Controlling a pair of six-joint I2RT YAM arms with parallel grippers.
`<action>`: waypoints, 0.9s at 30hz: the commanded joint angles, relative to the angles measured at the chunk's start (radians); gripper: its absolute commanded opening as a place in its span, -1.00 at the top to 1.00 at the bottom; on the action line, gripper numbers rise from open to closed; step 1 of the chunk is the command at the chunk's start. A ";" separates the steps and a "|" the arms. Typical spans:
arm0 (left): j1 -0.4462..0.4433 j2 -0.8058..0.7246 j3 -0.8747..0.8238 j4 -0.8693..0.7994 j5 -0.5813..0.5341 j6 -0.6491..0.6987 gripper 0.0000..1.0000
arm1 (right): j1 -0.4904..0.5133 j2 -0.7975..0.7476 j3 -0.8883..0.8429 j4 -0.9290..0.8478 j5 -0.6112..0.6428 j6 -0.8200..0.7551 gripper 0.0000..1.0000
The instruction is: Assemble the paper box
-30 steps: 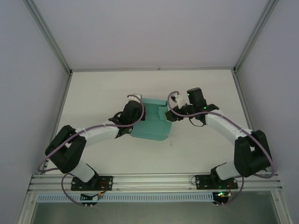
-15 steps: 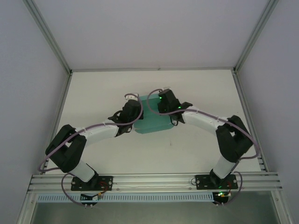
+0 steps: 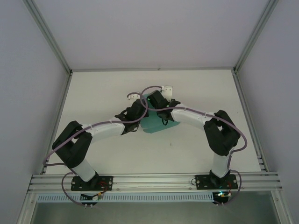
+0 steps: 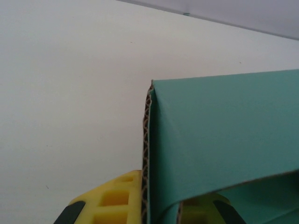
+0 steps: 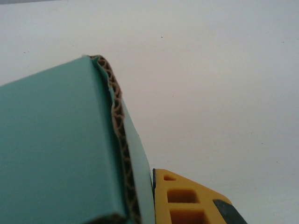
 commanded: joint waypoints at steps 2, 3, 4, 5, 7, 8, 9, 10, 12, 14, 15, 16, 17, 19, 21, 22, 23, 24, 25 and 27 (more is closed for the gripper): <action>0.031 -0.011 0.000 -0.073 -0.160 -0.067 1.00 | -0.077 0.009 -0.034 -0.012 0.215 0.075 1.00; 0.031 -0.013 0.007 -0.069 -0.126 -0.037 1.00 | -0.079 -0.004 -0.059 0.053 0.168 0.013 1.00; 0.032 -0.016 0.008 -0.043 -0.085 0.012 1.00 | -0.079 -0.020 -0.080 0.104 0.128 -0.022 1.00; 0.030 -0.018 0.003 -0.007 -0.043 0.060 1.00 | -0.079 -0.041 -0.108 0.149 0.069 -0.042 0.92; 0.032 -0.028 0.004 0.012 -0.002 0.093 1.00 | -0.077 -0.091 -0.186 0.301 -0.068 -0.176 0.48; 0.032 -0.032 0.011 0.011 0.018 0.126 1.00 | -0.076 -0.122 -0.222 0.338 -0.150 -0.195 0.36; 0.033 -0.038 0.022 0.000 0.030 0.149 1.00 | -0.078 -0.154 -0.254 0.373 -0.245 -0.245 0.21; 0.033 -0.042 0.037 -0.018 0.043 0.169 1.00 | -0.076 -0.188 -0.283 0.393 -0.317 -0.287 0.01; 0.039 -0.054 0.068 -0.065 0.090 0.228 1.00 | -0.076 -0.267 -0.327 0.384 -0.458 -0.320 -0.38; 0.049 -0.055 0.114 -0.139 0.123 0.299 1.00 | -0.075 -0.360 -0.371 0.369 -0.552 -0.320 -0.75; 0.053 -0.051 0.135 -0.172 0.124 0.327 1.00 | -0.075 -0.407 -0.395 0.369 -0.607 -0.329 -0.90; 0.058 -0.048 0.158 -0.210 0.126 0.356 1.00 | -0.076 -0.452 -0.420 0.366 -0.656 -0.337 -1.00; 0.064 -0.045 0.181 -0.248 0.153 0.400 1.00 | -0.076 -0.502 -0.440 0.351 -0.701 -0.334 -1.00; 0.082 -0.043 0.215 -0.309 0.267 0.512 1.00 | -0.076 -0.594 -0.475 0.316 -0.696 -0.291 -1.00; 0.101 -0.038 0.260 -0.392 0.385 0.619 1.00 | -0.079 -0.689 -0.498 0.242 -0.627 -0.257 -1.00; 0.112 -0.030 0.290 -0.457 0.447 0.670 1.00 | -0.080 -0.732 -0.499 0.186 -0.571 -0.240 -1.00; 0.119 -0.014 0.338 -0.547 0.499 0.721 1.00 | -0.083 -0.777 -0.496 0.115 -0.504 -0.219 -1.00; 0.120 0.004 0.389 -0.648 0.557 0.780 1.00 | -0.086 -0.815 -0.492 0.052 -0.454 -0.205 -1.00; 0.118 0.020 0.435 -0.755 0.652 0.868 1.00 | -0.090 -0.852 -0.491 -0.010 -0.413 -0.193 -1.00; 0.112 0.045 0.480 -0.913 0.790 1.047 1.00 | -0.101 -0.930 -0.490 -0.128 -0.344 -0.149 -1.00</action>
